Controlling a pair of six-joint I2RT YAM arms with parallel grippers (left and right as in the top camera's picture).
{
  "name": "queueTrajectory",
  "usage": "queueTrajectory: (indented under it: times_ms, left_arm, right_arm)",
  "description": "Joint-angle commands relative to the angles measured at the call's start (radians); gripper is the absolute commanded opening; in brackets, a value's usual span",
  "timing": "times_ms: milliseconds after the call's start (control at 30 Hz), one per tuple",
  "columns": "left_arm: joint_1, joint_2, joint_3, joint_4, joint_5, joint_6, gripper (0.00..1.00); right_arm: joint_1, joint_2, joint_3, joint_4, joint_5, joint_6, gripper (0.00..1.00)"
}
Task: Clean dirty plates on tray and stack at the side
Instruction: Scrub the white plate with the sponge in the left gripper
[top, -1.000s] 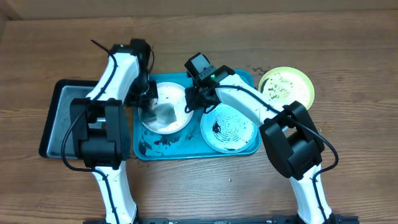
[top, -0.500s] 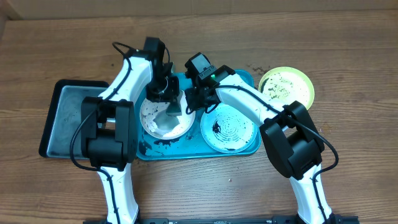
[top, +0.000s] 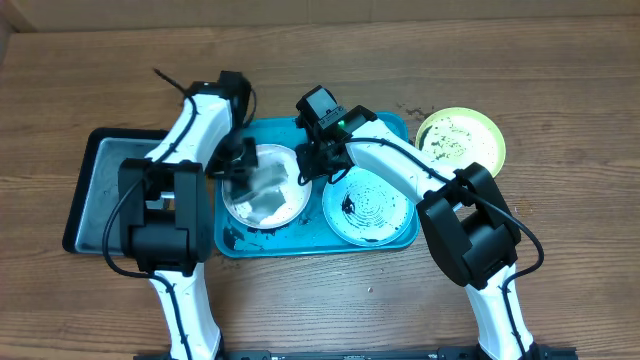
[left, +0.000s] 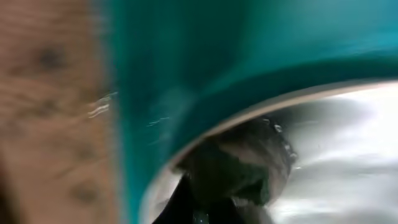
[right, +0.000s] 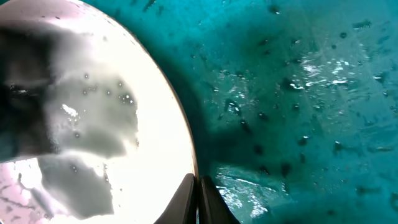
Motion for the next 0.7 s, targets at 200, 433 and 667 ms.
queueTrajectory:
  times_ms: [200, 433, 667]
  left_arm:
    - [0.008, 0.024, 0.174, -0.075, 0.037, -0.036, 0.04]
    - [-0.038, 0.026, 0.110, 0.042, 0.455, 0.058, 0.04]
    - [-0.085, 0.026, 0.005, 0.048, 0.247, 0.046, 0.04]
  right_arm:
    - [-0.006, 0.004, -0.005, -0.008, 0.027, -0.005, 0.04]
    - [-0.006, 0.004, -0.005, 0.000, 0.027, -0.003, 0.04]
    - [-0.006, 0.004, -0.005, -0.002, 0.027, -0.003, 0.04]
